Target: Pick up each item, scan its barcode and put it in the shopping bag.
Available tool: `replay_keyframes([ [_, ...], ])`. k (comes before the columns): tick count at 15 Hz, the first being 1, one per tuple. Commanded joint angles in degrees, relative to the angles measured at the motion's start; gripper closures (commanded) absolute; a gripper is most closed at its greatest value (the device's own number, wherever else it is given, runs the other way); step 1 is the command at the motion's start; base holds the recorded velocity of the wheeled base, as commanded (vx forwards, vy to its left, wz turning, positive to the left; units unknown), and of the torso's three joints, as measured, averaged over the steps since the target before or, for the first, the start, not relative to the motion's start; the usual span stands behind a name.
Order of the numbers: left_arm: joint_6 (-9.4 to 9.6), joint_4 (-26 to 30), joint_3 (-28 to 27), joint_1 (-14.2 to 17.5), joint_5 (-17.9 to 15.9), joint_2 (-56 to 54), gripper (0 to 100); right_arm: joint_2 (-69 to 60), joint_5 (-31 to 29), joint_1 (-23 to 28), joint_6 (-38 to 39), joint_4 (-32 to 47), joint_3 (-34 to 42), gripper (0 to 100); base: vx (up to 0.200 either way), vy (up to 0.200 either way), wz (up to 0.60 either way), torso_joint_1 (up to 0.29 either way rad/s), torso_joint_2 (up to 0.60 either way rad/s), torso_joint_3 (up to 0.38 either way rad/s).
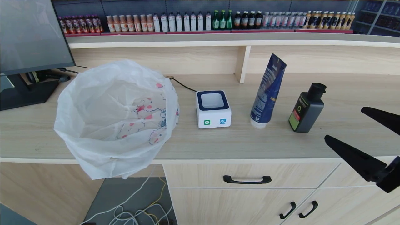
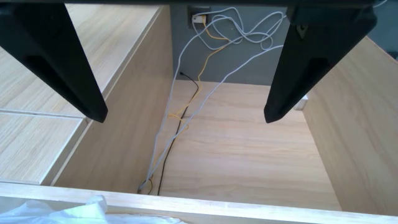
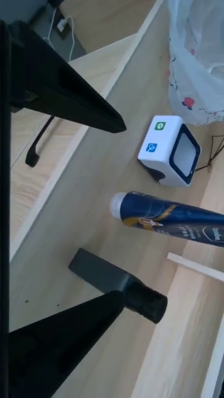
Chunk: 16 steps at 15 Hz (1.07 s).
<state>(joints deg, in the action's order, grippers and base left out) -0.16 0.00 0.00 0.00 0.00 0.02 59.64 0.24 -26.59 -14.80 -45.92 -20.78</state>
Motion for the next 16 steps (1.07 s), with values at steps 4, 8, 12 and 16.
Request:
replay_keyframes([
  [4,-0.02,0.00,0.00,0.00,0.00,-0.02,0,14.54,-19.32,-7.95,8.03,-3.30,-9.63,0,0.000,0.000,0.00,0.000,0.00,0.000],
  [8,-0.02,0.00,0.00,-0.09,0.00,-0.02,0,17.36,-23.71,-8.13,9.70,-3.30,-13.67,0,0.000,0.000,0.00,0.000,0.00,0.000],
  [12,-0.02,0.00,0.00,0.00,0.00,-0.02,0,17.88,-24.41,-8.48,7.50,-4.62,-14.55,0,0.000,0.000,0.00,0.000,0.00,0.000],
  [16,-0.02,0.00,0.00,0.00,0.00,-0.02,0,18.94,-24.50,-12.26,4.34,-5.41,-14.28,0,0.000,0.000,0.00,0.000,0.00,0.000],
])
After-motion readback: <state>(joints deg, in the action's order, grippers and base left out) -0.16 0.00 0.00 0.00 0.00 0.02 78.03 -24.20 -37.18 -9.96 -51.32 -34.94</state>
